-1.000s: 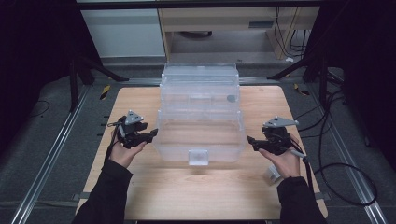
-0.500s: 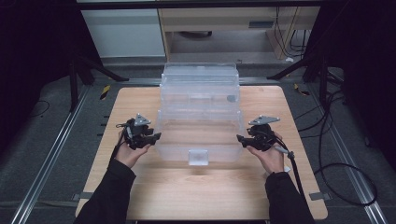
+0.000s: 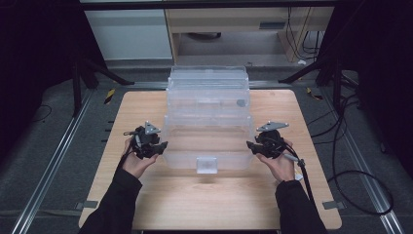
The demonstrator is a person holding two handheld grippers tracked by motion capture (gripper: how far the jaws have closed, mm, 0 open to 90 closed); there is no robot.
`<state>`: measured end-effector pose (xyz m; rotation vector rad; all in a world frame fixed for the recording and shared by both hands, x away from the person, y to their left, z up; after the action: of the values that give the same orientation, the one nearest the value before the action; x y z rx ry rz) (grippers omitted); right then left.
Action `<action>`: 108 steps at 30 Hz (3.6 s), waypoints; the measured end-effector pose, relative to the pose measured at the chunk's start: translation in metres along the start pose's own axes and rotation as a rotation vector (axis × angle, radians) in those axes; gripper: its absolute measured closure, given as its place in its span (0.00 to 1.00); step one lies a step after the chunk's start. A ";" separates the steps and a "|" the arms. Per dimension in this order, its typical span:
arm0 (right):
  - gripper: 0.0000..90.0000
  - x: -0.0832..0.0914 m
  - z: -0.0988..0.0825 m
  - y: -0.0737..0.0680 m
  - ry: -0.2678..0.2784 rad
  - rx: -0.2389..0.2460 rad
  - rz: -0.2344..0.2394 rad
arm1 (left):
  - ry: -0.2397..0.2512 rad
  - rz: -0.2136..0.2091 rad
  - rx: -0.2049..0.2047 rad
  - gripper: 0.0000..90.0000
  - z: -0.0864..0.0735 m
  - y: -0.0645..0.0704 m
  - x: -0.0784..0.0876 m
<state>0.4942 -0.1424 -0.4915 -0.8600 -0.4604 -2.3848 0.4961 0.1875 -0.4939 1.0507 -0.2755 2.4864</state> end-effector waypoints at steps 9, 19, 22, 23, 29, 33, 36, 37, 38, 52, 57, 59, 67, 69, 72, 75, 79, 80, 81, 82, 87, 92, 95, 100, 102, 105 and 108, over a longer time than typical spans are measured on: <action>0.66 0.004 -0.002 -0.009 -0.011 0.023 0.002 | 0.010 -0.022 0.046 0.69 -0.011 0.002 0.010; 0.50 0.007 0.002 -0.004 0.016 0.026 -0.022 | 0.057 -0.051 0.024 0.56 -0.005 -0.004 0.018; 0.43 0.016 0.007 0.001 0.057 0.003 -0.030 | 0.094 -0.038 0.010 0.51 0.000 -0.010 0.027; 0.40 0.019 0.008 0.004 0.070 -0.007 -0.036 | 0.107 -0.044 0.018 0.50 0.002 -0.011 0.029; 0.31 0.037 0.008 0.019 0.116 -0.043 -0.058 | 0.168 -0.090 0.035 0.46 0.012 -0.019 0.041; 0.28 0.045 0.000 0.028 0.115 -0.043 -0.071 | 0.187 -0.118 0.034 0.46 0.014 -0.020 0.046; 0.27 0.049 -0.009 0.036 0.110 -0.053 -0.085 | 0.187 -0.135 0.010 0.45 0.015 -0.017 0.047; 0.26 0.050 -0.011 0.039 0.107 -0.056 -0.090 | 0.186 -0.139 0.004 0.45 0.015 -0.015 0.047; 0.26 0.050 -0.013 0.041 0.104 -0.057 -0.092 | 0.183 -0.143 -0.012 0.45 0.015 -0.014 0.048; 0.24 0.053 -0.048 0.052 0.054 -0.054 -0.094 | 0.193 -0.249 -0.126 0.46 0.051 0.009 0.057; 0.25 0.055 -0.056 0.057 0.051 -0.056 -0.104 | 0.184 -0.280 -0.187 0.47 0.067 0.020 0.056; 0.24 0.056 -0.057 0.058 0.044 -0.042 -0.109 | 0.177 -0.288 -0.202 0.47 0.073 0.023 0.055; 0.24 0.054 -0.057 0.057 0.044 -0.028 -0.101 | 0.141 -0.324 -0.272 0.47 0.089 0.038 0.047; 0.24 0.053 -0.058 0.057 0.041 -0.028 -0.103 | 0.137 -0.333 -0.286 0.47 0.093 0.041 0.046; 0.24 0.054 -0.057 0.058 0.045 -0.031 -0.104 | 0.128 -0.345 -0.307 0.48 0.097 0.046 0.043; 0.24 0.054 -0.057 0.059 0.050 -0.033 -0.107 | 0.112 -0.353 -0.331 0.48 0.100 0.050 0.039; 0.24 0.053 -0.057 0.059 0.043 -0.031 -0.105 | 0.099 -0.364 -0.348 0.51 0.104 0.055 0.033; 0.24 0.053 -0.058 0.059 0.041 -0.033 -0.102 | 0.095 -0.364 -0.354 0.51 0.104 0.056 0.031; 0.24 0.052 -0.058 0.059 0.040 -0.028 -0.103 | 0.087 -0.364 -0.363 0.51 0.105 0.057 0.030; 0.24 0.052 -0.058 0.059 0.039 -0.024 -0.102 | 0.086 -0.364 -0.366 0.51 0.106 0.057 0.028; 0.24 0.050 -0.059 0.059 0.028 -0.016 -0.103 | 0.069 -0.387 -0.392 0.53 0.110 0.063 0.023; 0.24 0.050 -0.059 0.059 0.029 -0.013 -0.101 | 0.030 -0.392 -0.436 0.56 0.113 0.069 0.019; 0.24 0.050 -0.059 0.060 0.030 -0.011 -0.101 | 0.018 -0.402 -0.449 0.57 0.117 0.074 0.018; 0.25 0.049 -0.059 0.059 0.028 -0.011 -0.101 | -0.015 -0.400 -0.481 0.58 0.121 0.078 0.012; 0.25 0.048 -0.059 0.060 0.026 -0.006 -0.103 | -0.018 -0.411 -0.486 0.58 0.122 0.081 0.010; 0.25 0.048 -0.060 0.060 0.023 -0.002 -0.104 | -0.040 -0.403 -0.512 0.58 0.123 0.084 0.005; 0.25 0.047 -0.060 0.060 0.019 0.002 -0.102 | -0.058 -0.403 -0.524 0.58 0.124 0.087 0.001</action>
<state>0.4718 -0.2366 -0.4967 -0.8304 -0.5101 -2.4829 0.5350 0.0686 -0.4086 0.8520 -0.6245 1.8804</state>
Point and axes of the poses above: each handheld gripper's, and its own axes: x roughly backward along the jaws, z roughly out of its top, y roughly to its right, the point moved 10 cm from there along -x, roughly forward along the jaws, and after that the axes turned 8 degrees about x, right-handed, at the moved point
